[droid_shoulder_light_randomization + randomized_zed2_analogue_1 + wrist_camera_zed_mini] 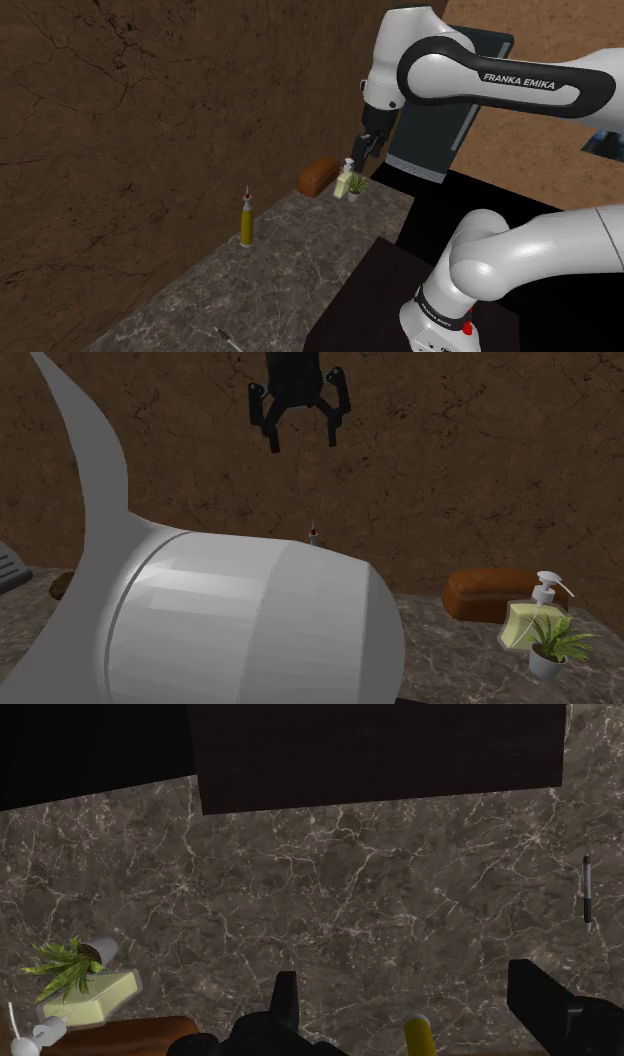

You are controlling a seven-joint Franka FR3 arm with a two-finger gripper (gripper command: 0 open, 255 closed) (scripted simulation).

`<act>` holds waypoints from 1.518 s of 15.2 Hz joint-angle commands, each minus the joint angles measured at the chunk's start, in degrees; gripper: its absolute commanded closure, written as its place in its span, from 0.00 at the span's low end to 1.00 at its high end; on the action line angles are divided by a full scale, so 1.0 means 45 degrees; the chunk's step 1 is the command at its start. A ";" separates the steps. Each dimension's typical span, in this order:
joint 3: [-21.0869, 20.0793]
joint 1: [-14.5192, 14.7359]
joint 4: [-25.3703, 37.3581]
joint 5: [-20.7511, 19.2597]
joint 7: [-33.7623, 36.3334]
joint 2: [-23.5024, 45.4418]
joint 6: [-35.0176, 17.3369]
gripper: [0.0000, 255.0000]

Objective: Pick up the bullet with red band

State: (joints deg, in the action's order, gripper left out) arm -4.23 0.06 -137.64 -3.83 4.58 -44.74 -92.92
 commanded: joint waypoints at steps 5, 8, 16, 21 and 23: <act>0.0074 0.0016 -0.0135 0.0027 -0.0103 0.1495 -0.1770 0.00; 0.0105 0.0020 -0.0040 0.0051 -0.0190 0.2743 -0.3027 0.00; 0.0135 0.0060 0.1020 0.0106 -0.0437 0.6410 -0.5905 0.00; 0.0109 0.0099 0.2245 0.0141 -0.0610 0.8814 -0.7249 0.00; 0.0091 0.0118 0.2851 0.0154 -0.0682 0.9782 -0.7676 0.00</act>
State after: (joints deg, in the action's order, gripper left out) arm -3.87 0.63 -126.57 -3.16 1.86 -3.23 -126.46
